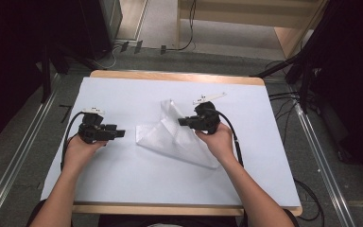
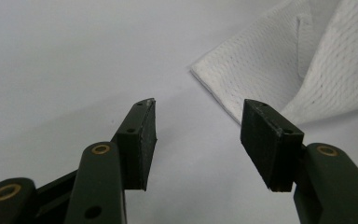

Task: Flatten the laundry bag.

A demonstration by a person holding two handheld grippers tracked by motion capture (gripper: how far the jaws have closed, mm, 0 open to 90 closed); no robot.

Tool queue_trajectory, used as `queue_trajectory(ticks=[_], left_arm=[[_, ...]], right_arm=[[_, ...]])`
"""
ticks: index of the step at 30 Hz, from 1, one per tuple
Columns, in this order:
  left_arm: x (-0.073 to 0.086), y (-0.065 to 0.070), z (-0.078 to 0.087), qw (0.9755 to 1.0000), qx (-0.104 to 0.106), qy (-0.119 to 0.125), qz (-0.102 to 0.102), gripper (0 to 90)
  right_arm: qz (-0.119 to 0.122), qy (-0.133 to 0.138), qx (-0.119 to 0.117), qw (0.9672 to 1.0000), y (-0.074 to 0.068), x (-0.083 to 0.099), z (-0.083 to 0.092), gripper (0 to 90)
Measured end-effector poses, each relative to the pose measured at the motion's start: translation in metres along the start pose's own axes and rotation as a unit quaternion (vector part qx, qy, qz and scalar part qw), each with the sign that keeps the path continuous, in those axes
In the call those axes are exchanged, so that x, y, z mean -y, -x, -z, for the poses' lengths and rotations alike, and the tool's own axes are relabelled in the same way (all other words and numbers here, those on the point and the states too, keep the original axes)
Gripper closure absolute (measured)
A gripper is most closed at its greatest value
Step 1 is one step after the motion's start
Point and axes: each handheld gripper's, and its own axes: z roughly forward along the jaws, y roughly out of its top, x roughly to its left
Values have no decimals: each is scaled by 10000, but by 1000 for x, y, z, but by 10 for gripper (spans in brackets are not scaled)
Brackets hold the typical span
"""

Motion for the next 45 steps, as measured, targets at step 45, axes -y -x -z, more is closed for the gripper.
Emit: queue_trajectory(ticks=[45], left_arm=[[-22, -4, -19, 9997, 212, -65, -61, 452]], right_arm=[[691, -312, -467, 9960, -74, 20, 11, 652]])
